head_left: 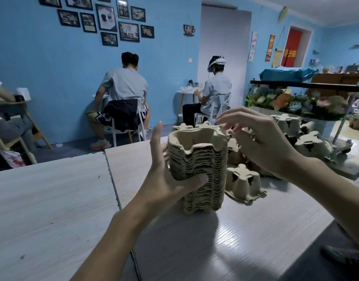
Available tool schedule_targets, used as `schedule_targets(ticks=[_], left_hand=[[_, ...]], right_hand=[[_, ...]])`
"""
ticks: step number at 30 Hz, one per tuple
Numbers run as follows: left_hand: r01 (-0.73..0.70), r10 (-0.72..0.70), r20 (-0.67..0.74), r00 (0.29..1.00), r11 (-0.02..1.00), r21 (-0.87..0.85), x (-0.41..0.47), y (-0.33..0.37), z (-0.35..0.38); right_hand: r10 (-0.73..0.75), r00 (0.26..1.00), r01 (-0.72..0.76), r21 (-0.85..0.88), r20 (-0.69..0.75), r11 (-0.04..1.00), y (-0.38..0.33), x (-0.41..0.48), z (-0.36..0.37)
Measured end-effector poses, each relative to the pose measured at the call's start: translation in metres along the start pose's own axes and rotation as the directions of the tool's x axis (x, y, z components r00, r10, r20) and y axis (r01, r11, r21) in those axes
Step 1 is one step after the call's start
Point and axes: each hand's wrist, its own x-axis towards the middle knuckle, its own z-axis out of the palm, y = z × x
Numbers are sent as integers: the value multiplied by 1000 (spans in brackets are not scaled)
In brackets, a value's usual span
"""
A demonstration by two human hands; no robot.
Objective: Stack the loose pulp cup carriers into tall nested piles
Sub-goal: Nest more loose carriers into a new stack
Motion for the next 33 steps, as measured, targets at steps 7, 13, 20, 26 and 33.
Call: schedule_targets(ticks=[7,13,20,26,33], left_hand=[[-27,31,-69,997,998,59,2,1,4],[-13,14,-71,997,1000,13,1,3,6],[16,-16,-45,999,1000,2,0,4,5],[11,-12,-47,999,1000,-8,1,3,6],[-3,3,-50,999,1000,4,1,4,6]], right_hand=[[223,973,-228,75,63,971,12,-17,8],[426,840,-359,-245,337,901,52,-44,6],[577,561,-398,-418,594,817,76,-55,7],[469,693,-393,-258,548,883,78,-61,12],[531,781,-557,-19,330,830,69,-71,11]])
